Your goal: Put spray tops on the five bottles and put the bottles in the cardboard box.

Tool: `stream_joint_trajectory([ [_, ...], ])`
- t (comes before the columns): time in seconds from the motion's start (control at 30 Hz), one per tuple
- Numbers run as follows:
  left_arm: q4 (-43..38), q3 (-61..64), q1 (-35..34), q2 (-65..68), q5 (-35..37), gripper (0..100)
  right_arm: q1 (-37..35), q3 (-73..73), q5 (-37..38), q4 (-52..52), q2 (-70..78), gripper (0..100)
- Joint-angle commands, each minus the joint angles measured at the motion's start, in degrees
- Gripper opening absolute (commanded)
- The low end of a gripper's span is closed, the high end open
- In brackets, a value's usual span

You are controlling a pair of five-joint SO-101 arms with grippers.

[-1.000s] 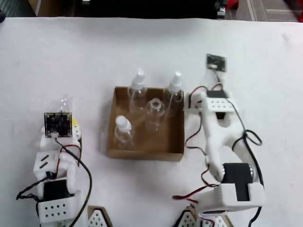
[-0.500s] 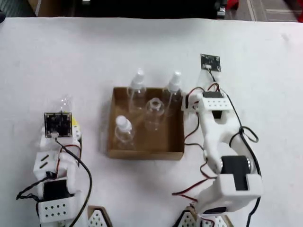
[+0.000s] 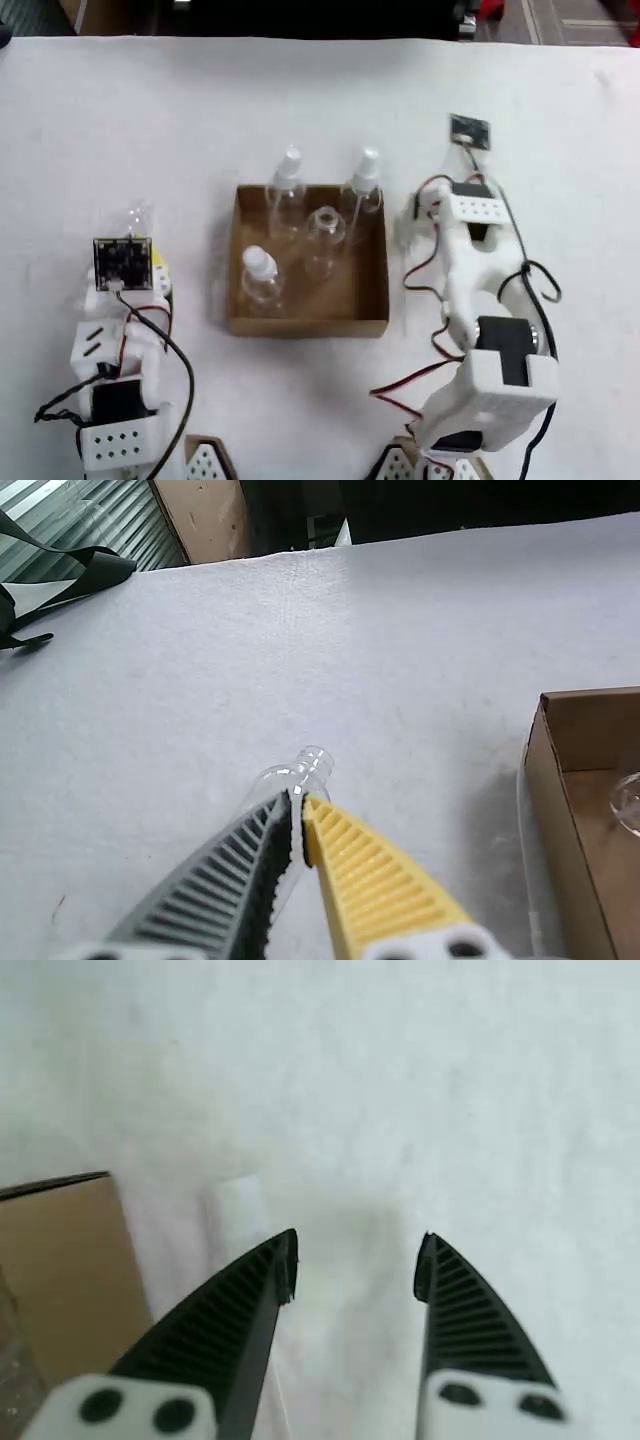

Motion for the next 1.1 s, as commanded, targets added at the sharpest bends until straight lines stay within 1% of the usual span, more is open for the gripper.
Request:
stream_joint_trajectory([
  [0.0,-1.32,-0.62,0.57,-1.1,-0.79,3,4.79,-2.11,0.35,0.48,-0.75,17.2],
  [0.1,-1.23,-0.62,0.57,-1.1,-0.79,3,7.25,-1.93,0.26,1.45,-3.38,17.2],
  [0.17,-1.23,-0.62,0.57,-1.1,-0.79,3,7.16,-1.76,0.26,3.74,-6.11,17.2],
  [0.3,-1.41,-0.62,0.57,-1.1,-0.79,3,2.33,1.41,0.79,4.62,-11.3,17.2],
  [0.4,-1.41,-0.62,0.57,-1.1,-0.79,3,-2.68,4.75,0.97,1.98,-13.67,17.2],
  [0.47,-1.41,-0.62,0.57,-1.1,-0.79,3,-4.53,5.98,2.2,-0.13,-14.2,17.2],
  [0.57,-1.41,-0.7,0.57,-1.1,-0.79,3,-5.41,6.24,4.04,-2.86,-12.88,17.2],
  [0.7,-1.32,-0.7,0.57,-1.1,-0.79,3,-5.23,4.57,4.31,-4.88,-8.48,17.2],
  [0.8,-1.32,-0.7,0.57,-1.1,-0.79,3,-5.14,1.76,4.4,-4.35,-4.53,17.2],
  [0.97,-1.32,-0.7,0.57,-1.1,-0.79,3,-5.14,-2.99,4.48,0.92,-0.13,17.2],
  [1.07,-1.32,-0.7,0.57,-1.1,-0.79,3,-5.05,-4.31,4.48,1.01,1.54,17.2],
])
